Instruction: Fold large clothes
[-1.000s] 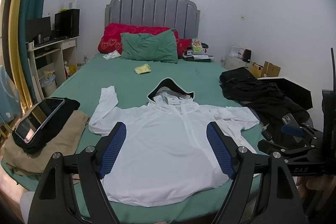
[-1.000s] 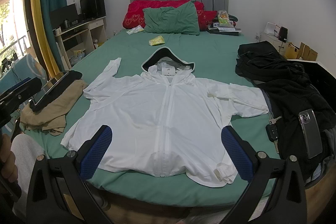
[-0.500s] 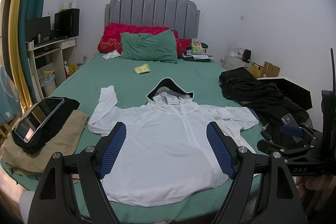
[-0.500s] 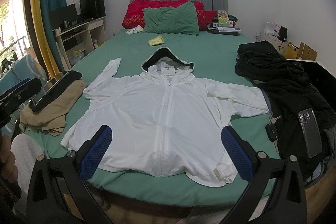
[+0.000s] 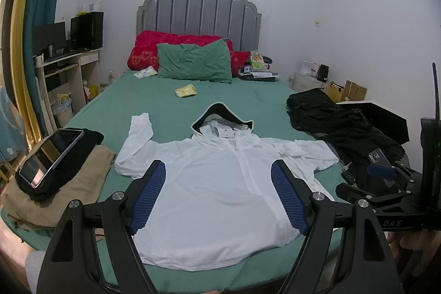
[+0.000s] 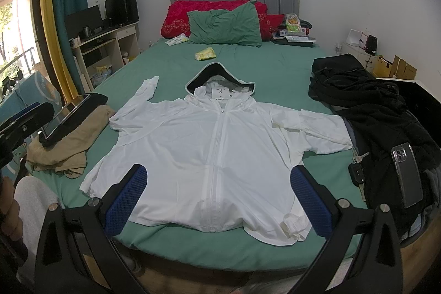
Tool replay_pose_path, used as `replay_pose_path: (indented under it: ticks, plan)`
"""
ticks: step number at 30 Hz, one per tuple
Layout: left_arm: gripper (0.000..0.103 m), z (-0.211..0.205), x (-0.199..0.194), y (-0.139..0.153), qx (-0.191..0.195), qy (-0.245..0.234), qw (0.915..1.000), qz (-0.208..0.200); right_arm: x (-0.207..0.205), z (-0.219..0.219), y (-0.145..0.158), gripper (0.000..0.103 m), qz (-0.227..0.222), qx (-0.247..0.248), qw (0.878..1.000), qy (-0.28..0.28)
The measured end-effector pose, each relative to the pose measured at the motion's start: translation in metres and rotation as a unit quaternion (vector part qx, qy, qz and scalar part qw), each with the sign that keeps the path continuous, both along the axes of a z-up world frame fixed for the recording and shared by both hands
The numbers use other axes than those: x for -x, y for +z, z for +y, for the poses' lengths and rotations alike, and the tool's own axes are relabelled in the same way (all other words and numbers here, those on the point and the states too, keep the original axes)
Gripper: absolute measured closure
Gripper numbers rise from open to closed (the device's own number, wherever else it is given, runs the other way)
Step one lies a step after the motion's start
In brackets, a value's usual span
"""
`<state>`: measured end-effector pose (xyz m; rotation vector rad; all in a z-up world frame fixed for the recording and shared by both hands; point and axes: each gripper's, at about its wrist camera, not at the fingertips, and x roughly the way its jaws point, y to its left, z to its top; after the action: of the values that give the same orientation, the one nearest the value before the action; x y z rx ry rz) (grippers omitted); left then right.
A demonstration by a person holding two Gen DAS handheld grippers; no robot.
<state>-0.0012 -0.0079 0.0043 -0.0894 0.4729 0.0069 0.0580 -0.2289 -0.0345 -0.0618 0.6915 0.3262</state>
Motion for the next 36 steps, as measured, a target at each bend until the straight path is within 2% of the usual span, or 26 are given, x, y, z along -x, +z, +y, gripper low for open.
replay_pose_path:
  ticks: [32,36]
  plan:
    - [0.021,-0.010,-0.001,0.003,-0.002,-0.004,1.0000,0.001,-0.005,-0.003,0.001,0.001,0.002,0.000,1.000,-0.002]
    - [0.021,-0.007,-0.006,0.001,0.010,-0.016,0.9998,0.004,-0.008,-0.007,-0.003,0.001,0.005,0.000,1.000,-0.003]
